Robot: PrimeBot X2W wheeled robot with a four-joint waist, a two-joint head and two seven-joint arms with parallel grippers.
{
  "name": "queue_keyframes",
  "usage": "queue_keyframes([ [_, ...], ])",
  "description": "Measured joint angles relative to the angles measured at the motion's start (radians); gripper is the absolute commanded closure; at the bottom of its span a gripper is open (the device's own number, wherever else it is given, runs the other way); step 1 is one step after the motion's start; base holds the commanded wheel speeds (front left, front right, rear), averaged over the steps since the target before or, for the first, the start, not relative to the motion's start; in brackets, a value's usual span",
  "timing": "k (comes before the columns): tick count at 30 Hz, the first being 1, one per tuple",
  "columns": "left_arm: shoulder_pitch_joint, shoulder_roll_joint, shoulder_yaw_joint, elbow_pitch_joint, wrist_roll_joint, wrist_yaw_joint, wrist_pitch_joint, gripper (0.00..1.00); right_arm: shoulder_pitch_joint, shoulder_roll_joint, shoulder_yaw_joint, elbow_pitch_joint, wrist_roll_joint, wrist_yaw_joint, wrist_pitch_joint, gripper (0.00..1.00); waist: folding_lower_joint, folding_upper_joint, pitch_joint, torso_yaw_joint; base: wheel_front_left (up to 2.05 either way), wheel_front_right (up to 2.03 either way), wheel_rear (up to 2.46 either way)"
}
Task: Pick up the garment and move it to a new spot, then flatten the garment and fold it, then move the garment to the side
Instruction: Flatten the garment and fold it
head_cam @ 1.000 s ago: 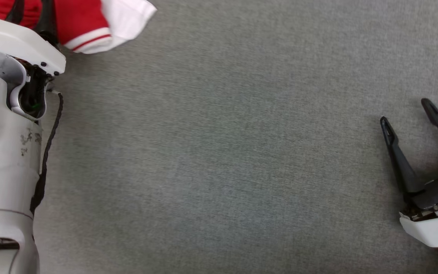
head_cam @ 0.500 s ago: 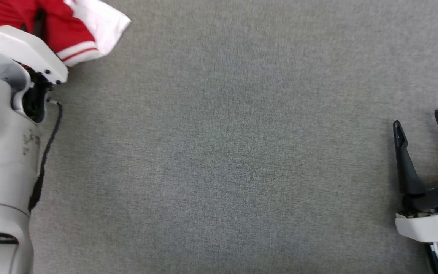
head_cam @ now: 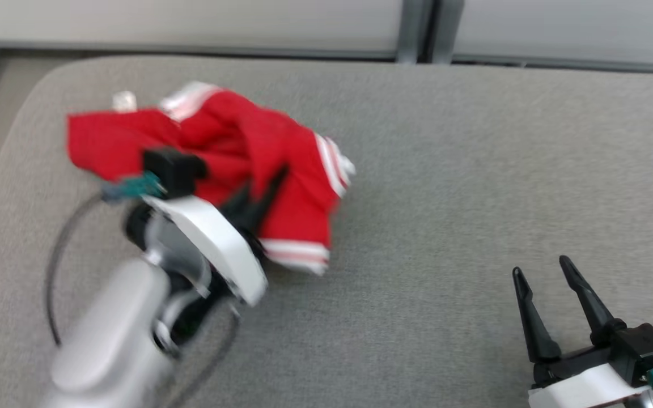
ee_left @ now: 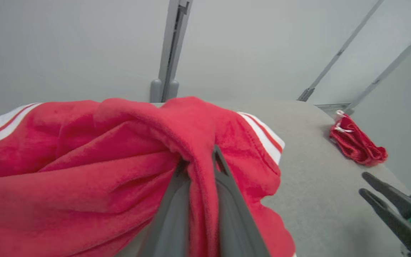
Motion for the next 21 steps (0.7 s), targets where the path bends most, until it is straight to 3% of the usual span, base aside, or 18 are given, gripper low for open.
queue_keyframes([
  [4, 0.117, -0.049, -0.103, -0.214, -0.027, 0.039, 0.094, 1.0, 0.001, 0.009, 0.0, -0.012, 0.001, 0.0, -0.001, 0.0, 0.0, 0.0, -0.05, -0.064, 0.0, 0.0, 0.0],
  [8, 0.132, -0.1, -0.186, -0.264, -0.014, 0.063, 0.143, 1.0, -0.009, 0.015, -0.003, -0.018, 0.001, 0.0, -0.001, 0.0, 0.0, 0.0, -0.063, -0.14, 0.0, 0.0, 0.0],
  [12, 0.113, -0.163, -0.234, -0.191, -0.015, 0.075, 0.17, 1.0, -0.022, 0.023, -0.014, -0.019, 0.004, 0.0, -0.001, 0.0, 0.0, 0.0, -0.059, -0.213, 0.0, 0.0, 0.0],
  [16, 0.065, -0.181, -0.253, -0.004, 0.021, 0.074, 0.14, 1.0, -0.027, 0.027, -0.022, -0.01, 0.011, 0.0, -0.001, 0.0, -0.0001, 0.0, -0.042, -0.278, 0.0, 0.0, 0.0],
  [17, 0.06, -0.188, -0.258, 0.046, 0.027, 0.073, 0.124, 0.81, -0.027, 0.028, -0.024, -0.006, 0.012, 0.0, -0.001, 0.0, 0.0, 0.0, -0.038, -0.292, 0.0, 0.0, 0.0],
  [18, 0.058, -0.195, -0.263, 0.089, 0.037, 0.074, 0.101, 0.55, -0.027, 0.029, -0.025, -0.003, 0.015, 0.0, -0.001, 0.0, 0.0, 0.0, -0.034, -0.306, 0.0, 0.0, 0.0],
  [19, 0.053, -0.2, -0.268, 0.137, 0.05, 0.074, 0.078, 0.0, -0.027, 0.029, -0.026, 0.001, 0.02, 0.0, -0.001, 0.0, -0.0001, 0.0, -0.031, -0.317, 0.0, 0.0, 0.0],
  [21, 0.047, -0.202, -0.274, 0.175, 0.059, 0.069, 0.057, 0.0, -0.026, 0.03, -0.026, 0.004, 0.02, 0.0, -0.001, 0.0, 0.0, 0.0001, -0.028, -0.328, 0.0, 0.0, 0.0],
])
